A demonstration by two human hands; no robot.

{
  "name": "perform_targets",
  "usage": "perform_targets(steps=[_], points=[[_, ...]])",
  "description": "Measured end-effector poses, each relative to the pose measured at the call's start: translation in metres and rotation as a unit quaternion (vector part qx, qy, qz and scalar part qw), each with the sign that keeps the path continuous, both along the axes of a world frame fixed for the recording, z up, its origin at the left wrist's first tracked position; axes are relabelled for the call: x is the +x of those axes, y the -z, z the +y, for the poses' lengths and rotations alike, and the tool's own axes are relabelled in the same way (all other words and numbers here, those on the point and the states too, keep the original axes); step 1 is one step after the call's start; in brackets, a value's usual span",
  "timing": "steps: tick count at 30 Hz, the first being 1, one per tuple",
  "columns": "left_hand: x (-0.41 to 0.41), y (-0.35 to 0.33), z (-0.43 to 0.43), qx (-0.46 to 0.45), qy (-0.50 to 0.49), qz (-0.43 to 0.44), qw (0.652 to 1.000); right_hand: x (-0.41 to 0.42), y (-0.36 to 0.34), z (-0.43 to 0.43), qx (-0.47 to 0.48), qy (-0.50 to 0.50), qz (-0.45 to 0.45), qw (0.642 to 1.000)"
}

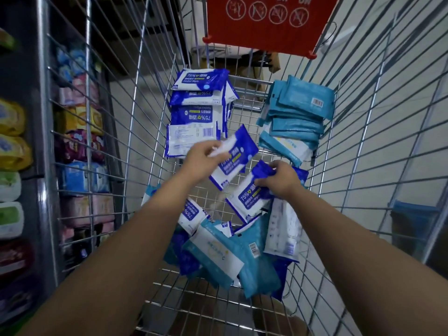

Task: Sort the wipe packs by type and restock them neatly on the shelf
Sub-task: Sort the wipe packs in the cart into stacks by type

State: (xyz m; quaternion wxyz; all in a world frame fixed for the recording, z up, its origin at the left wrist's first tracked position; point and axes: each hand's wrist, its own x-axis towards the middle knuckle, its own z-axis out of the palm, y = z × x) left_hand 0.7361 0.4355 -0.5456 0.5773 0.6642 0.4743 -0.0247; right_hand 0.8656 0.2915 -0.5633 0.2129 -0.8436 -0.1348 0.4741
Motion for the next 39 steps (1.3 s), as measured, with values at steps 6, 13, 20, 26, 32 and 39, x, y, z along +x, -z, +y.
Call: perform_targets(steps=[6, 13, 20, 26, 32, 39], points=[[-0.009, -0.011, 0.045, -0.024, -0.171, -0.031, 0.984, 0.000, 0.002, 0.012, 0.094, 0.163, 0.152, 0.970], [-0.016, 0.010, 0.050, 0.174, -0.314, -0.072, 0.931, 0.000, -0.005, 0.033, 0.090, 0.232, 0.215, 0.944], [-0.005, -0.007, 0.066, 0.338, -0.093, -0.081, 0.933, -0.005, -0.015, 0.077, 0.177, 0.275, 0.323, 0.888], [-0.029, 0.003, 0.045, 0.396, 0.008, -0.033, 0.918, -0.027, -0.007, 0.100, 0.213, 0.184, 0.201, 0.938], [-0.064, 0.011, 0.013, 0.157, 0.411, 0.220, 0.871, -0.053, 0.024, 0.064, 0.119, -0.008, -0.007, 0.993], [-0.069, 0.020, 0.006, 0.147, 0.598, 0.336, 0.713, -0.088, 0.032, 0.009, -0.052, -0.244, 0.111, 0.962]])
